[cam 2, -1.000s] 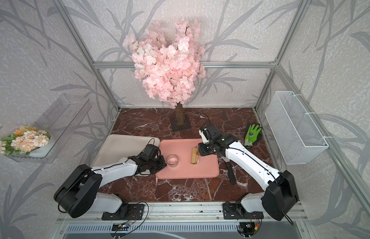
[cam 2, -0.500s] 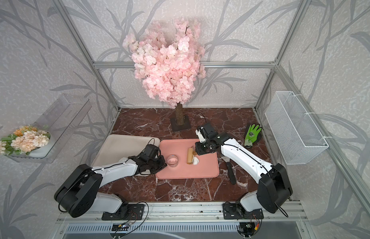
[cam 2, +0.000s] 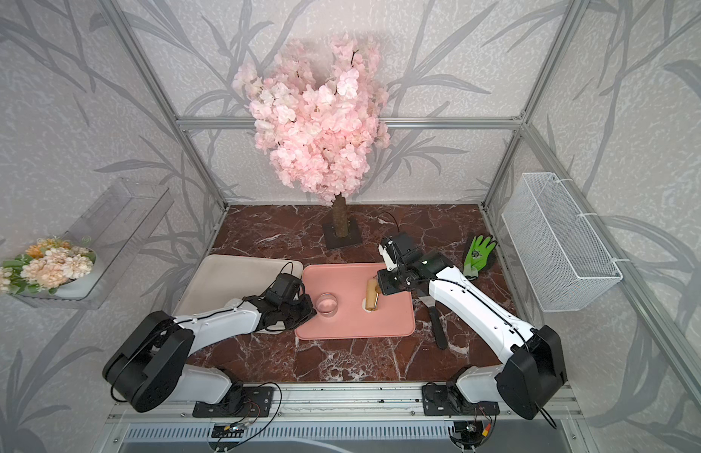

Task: Roll out the dumpling wrappers from the dough
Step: Flatten out the dough on the work surface.

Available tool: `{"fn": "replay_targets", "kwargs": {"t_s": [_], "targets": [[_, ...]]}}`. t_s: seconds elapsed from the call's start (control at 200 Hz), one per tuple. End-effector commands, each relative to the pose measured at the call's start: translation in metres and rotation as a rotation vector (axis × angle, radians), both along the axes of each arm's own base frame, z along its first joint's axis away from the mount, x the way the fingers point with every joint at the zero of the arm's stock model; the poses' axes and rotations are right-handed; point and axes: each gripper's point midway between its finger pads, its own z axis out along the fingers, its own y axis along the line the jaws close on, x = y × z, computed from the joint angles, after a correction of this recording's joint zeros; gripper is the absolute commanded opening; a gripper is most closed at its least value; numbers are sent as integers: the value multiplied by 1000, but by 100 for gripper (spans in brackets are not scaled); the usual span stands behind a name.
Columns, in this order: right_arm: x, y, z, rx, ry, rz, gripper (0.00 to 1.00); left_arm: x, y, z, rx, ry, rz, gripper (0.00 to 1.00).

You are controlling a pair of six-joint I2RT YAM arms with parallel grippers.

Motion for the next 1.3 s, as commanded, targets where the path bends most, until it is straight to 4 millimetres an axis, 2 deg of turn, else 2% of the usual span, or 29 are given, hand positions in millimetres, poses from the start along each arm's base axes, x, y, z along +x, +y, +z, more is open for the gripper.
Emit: {"fn": "replay_targets", "kwargs": {"t_s": [0.0,0.16,0.415,0.5,0.695,0.815,1.135,1.295], "targets": [[-1,-2,-21,-31,43,7,0,-24,17,-25,78,108,5,0],[-3,-1,-45,-64,115,-2,0,-24,16,-25,73,105,4,0],[0,-8,-51,-155,124,-6,0,-24,16,-26,76,107,2,0],[2,-2,-40,-155,109,12,0,-25,17,-27,77,109,2,0],[9,7,12,-84,22,21,0,-26,16,-27,71,109,2,0],[10,9,19,-76,9,30,0,-26,16,-27,70,109,1,0],[8,33,-2,-40,36,69,0,-27,17,-29,73,113,3,0],[8,31,-25,-82,72,70,0,-26,16,-29,72,113,2,0]]}}
